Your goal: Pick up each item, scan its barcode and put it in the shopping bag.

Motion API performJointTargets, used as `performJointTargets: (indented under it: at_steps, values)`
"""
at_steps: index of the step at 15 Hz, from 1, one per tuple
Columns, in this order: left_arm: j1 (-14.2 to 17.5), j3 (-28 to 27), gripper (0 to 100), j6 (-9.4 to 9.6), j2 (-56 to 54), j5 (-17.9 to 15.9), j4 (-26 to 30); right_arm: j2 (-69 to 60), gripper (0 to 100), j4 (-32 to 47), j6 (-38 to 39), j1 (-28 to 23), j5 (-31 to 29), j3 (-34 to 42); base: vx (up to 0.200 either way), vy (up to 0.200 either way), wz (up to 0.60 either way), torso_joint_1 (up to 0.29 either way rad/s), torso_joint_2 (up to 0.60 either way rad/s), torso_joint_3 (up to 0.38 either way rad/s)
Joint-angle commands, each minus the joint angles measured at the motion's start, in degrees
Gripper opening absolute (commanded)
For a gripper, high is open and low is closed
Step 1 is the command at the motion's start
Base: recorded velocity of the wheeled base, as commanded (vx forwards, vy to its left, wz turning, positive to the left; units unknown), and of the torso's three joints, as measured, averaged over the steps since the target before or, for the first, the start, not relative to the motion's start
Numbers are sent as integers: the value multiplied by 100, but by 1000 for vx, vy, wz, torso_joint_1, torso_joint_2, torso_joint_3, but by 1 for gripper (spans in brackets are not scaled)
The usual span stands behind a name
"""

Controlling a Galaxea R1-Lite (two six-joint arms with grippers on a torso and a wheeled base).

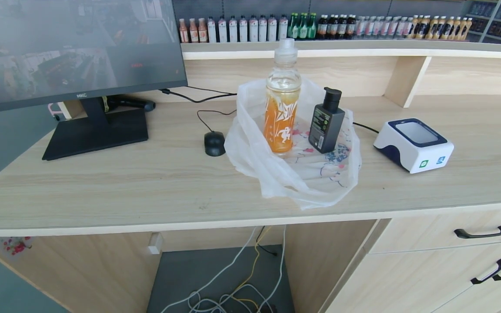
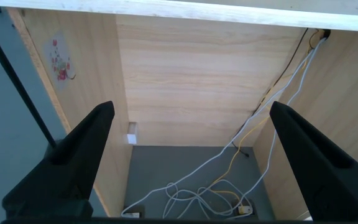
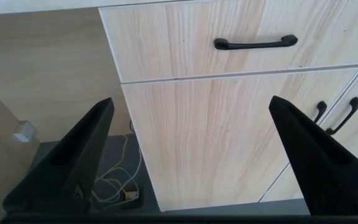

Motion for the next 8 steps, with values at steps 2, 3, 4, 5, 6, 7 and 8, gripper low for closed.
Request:
performJointTargets:
  at_steps: [2, 3, 4, 5, 6, 7, 8]
  values:
    - [0, 0, 100, 19, -2, 1, -4, -2, 100, -4, 1, -3, -2, 1, -100, 0, 0, 16, 4, -1]
    - [0, 0, 100, 10, -2, 1, -4, -2, 100, -4, 1, -3, -2, 1, 0, 0, 0, 0, 0, 0]
    - [0, 0, 100, 19, -2, 1, -4, -2, 100, -4, -7, -3, -2, 1, 0, 0, 0, 0, 0, 0]
    - [0, 0, 100, 19, -2, 1, -4, -2, 100, -4, 1, -3, -2, 1, 0, 0, 0, 0, 0, 0]
    - [0, 0, 100, 1, -2, 1, -4, -2, 100, -4, 1, -3, -2, 1, 0, 0, 0, 0, 0, 0]
    - [0, 0, 100, 10, -2, 1, -4, -2, 100, -4, 1, 6, -11, 1, 0, 0, 0, 0, 0, 0]
    - [0, 0, 100, 10, -2, 1, -4, -2, 100, -4, 1, -3, -2, 1, 0, 0, 0, 0, 0, 0]
